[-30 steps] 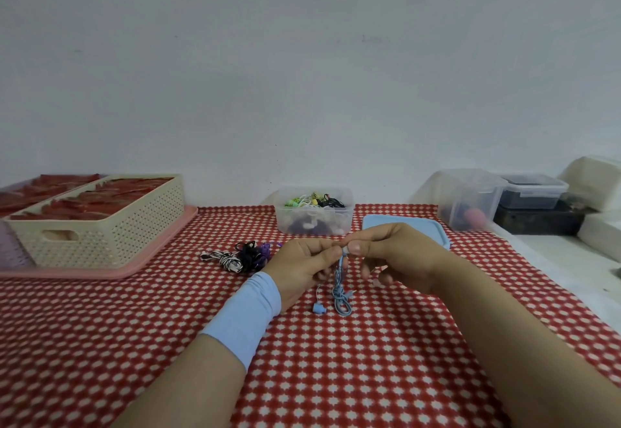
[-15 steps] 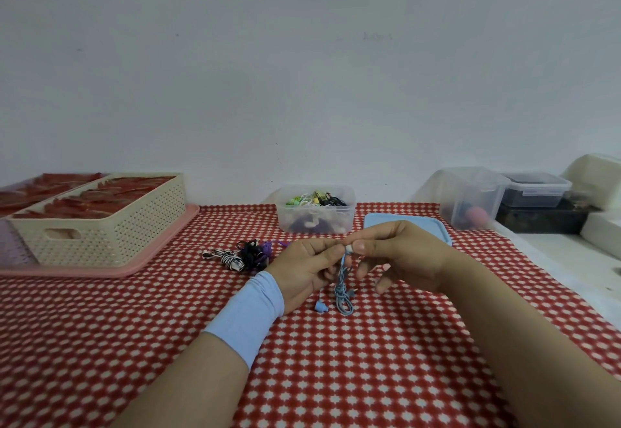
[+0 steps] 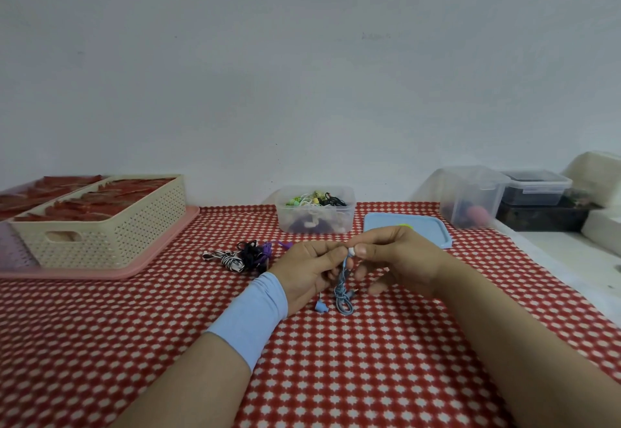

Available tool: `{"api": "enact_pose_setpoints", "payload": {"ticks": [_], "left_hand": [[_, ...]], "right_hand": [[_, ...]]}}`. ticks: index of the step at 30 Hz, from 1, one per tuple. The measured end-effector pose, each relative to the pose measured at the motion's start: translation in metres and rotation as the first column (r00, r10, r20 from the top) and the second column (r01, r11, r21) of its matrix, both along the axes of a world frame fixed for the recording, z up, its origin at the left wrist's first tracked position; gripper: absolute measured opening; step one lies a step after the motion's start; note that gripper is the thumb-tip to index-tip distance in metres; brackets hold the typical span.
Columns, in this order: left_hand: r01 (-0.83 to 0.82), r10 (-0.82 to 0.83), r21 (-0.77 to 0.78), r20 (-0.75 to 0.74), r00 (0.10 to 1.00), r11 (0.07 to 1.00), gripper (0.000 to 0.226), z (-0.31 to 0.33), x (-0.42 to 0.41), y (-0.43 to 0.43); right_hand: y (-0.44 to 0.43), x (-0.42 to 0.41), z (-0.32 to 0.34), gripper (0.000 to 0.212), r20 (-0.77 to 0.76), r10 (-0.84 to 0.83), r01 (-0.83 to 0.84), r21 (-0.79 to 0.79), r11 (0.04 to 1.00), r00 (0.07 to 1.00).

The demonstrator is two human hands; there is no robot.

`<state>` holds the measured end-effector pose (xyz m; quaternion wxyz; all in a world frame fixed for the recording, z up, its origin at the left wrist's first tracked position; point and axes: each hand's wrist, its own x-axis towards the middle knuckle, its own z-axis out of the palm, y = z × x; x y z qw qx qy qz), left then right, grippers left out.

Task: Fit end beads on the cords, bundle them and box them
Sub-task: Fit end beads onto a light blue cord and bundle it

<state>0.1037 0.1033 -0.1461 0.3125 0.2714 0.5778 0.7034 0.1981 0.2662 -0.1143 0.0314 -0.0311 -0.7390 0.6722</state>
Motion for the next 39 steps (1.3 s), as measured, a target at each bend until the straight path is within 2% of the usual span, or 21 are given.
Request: {"api": "enact_pose_setpoints", "payload": {"ticks": [4, 9, 17, 19, 22, 28, 31, 39], "left_hand": [[0.025, -0.026, 0.029, 0.051, 0.998, 0.999, 0.027, 0.0, -0.002, 0.0], [0.058, -0.061, 0.034, 0.096, 0.994, 0.998, 0.021, -0.001, -0.003, 0.0], [-0.141, 0.132, 0.043, 0.172, 0.976, 0.989, 0.019, 0.003, -0.002, 0.004], [-0.154, 0.145, 0.037, 0.187, 0.972, 0.987, 0.018, 0.004, -0.003, 0.003], [-0.16, 0.155, 0.02, 0.146, 0.977, 0.987, 0.015, 0.003, -0.004, 0.002], [-0.138, 0.136, 0.02, 0.05, 0.989, 0.99, 0.015, 0.003, -0.004, -0.001], [-0.137, 0.136, 0.025, 0.035, 0.99, 0.99, 0.016, 0.003, -0.005, -0.002], [-0.189, 0.189, -0.001, -0.002, 0.982, 0.982, 0.014, 0.002, -0.004, -0.001]], "right_hand": [[-0.001, -0.001, -0.002, 0.014, -0.046, -0.003, 0.003, -0.01, 1.0, 0.999], [0.0, -0.002, -0.002, 0.013, -0.121, 0.001, 0.006, 0.052, 0.999, 0.993], [-0.008, -0.011, 0.001, 0.01, -0.303, -0.114, 0.191, 0.24, 0.952, 0.946], [-0.01, -0.012, 0.002, 0.014, -0.292, -0.13, 0.219, 0.296, 0.93, 0.947], [-0.009, -0.01, 0.003, 0.012, -0.265, -0.152, 0.231, 0.298, 0.926, 0.952], [-0.009, -0.005, 0.006, 0.013, -0.17, -0.139, 0.159, 0.111, 0.981, 0.976], [-0.01, -0.005, 0.005, 0.012, -0.13, -0.116, 0.125, 0.066, 0.99, 0.985], [-0.011, -0.004, 0.006, 0.011, -0.136, -0.131, 0.148, 0.124, 0.981, 0.982]]}}
